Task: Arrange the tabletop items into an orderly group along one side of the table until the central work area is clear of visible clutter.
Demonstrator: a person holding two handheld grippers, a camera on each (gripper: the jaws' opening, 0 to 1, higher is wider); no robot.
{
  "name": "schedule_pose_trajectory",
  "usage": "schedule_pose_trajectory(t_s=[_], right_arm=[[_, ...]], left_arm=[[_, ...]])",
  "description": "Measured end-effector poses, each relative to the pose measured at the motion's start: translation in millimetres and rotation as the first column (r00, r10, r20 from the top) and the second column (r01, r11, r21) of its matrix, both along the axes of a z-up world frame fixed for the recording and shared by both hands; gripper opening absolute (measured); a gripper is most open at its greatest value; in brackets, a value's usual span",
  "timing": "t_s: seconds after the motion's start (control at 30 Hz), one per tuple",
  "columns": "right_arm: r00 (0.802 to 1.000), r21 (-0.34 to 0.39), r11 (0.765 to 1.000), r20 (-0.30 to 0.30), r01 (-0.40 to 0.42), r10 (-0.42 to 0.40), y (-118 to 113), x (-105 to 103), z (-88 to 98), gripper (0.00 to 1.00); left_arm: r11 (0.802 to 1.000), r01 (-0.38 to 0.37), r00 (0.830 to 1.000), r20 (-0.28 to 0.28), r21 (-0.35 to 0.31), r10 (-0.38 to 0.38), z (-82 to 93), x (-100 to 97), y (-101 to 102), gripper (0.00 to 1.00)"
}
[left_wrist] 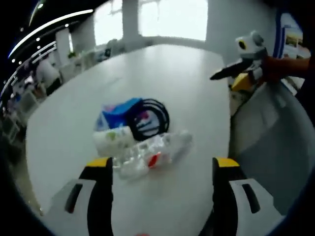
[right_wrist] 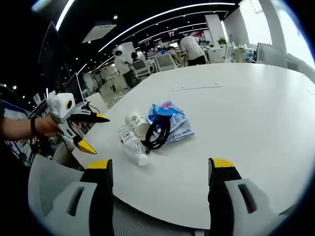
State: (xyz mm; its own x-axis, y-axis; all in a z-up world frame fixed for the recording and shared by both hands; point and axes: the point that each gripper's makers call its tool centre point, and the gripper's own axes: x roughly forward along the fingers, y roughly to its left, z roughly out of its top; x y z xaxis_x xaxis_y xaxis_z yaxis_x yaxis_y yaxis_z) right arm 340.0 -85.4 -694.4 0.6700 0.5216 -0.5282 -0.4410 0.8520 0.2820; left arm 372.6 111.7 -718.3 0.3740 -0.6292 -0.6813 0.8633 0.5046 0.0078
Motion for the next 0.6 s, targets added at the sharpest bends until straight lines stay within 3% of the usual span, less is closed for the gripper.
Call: schedule_pose_trajectory(t_s=[0.27, 0.6], right_arm=[[1.0, -0.02, 1.0, -0.001, -0.007, 0.007, 1, -1, -1.0, 0.79], [1.0, -0.023, 1.0, -0.005, -0.003, 0.003, 0, 0, -2.0, 0.79]], left_arm=[[0.985, 0.148, 0.989, -0.004, 0.093, -0.148, -23.0, 4.7, -24, 0.77], [0.961, 0.234, 0.972, -0.011, 0.149, -0.235, -43.5, 15.5, -41, 0.74]])
